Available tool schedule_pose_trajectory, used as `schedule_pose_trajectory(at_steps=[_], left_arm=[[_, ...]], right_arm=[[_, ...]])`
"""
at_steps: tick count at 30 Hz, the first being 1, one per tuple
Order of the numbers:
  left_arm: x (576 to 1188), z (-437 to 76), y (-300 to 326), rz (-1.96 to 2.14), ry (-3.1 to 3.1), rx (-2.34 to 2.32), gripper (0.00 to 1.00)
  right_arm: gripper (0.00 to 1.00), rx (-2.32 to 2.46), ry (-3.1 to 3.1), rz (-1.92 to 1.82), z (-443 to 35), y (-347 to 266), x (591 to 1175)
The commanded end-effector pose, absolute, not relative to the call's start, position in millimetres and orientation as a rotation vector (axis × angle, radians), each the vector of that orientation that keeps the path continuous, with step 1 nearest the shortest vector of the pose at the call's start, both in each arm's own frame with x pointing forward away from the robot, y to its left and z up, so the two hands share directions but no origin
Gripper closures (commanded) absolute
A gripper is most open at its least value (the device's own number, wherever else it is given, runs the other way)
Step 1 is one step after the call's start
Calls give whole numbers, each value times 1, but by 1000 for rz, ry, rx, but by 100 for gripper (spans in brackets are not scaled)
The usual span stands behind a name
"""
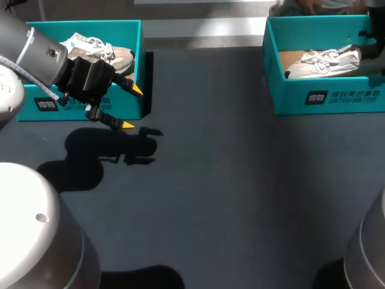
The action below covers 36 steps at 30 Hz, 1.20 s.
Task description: Take the shoe out of the shoebox, open the shoe tongue, remove and reinsert the insole, then place the shoe into the shoebox
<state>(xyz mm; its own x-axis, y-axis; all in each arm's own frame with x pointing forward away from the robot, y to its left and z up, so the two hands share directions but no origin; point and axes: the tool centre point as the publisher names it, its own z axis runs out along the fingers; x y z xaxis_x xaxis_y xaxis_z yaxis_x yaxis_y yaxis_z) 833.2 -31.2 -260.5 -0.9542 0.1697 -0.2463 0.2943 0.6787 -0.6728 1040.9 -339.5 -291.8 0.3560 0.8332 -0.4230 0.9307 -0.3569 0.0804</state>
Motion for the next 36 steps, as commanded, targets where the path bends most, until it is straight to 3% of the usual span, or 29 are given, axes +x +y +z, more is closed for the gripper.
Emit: schedule_pose_trajectory(at_steps=[1,21,23,27,31,36], left_arm=[[833,-260,-31,-1131,2728,379,0],[833,-260,-31,-1131,2728,379,0],[833,-260,-31,-1131,2728,379,0],[833,-260,-31,-1131,2728,379,0],[833,-260,-31,-1131,2728,379,0],[833,-260,-31,-1131,2728,379,0]], right_arm=[[100,2312,1564,-439,-301,-342,1033],[100,2346,1555,-478,-358,-348,1024],[62,2357,1546,-477,-360,-348,1024],[22,2365,1525,-460,-360,-349,1024],[30,2380,1520,-436,-351,-348,1022],[22,2384,1497,-371,-330,-346,1018]])
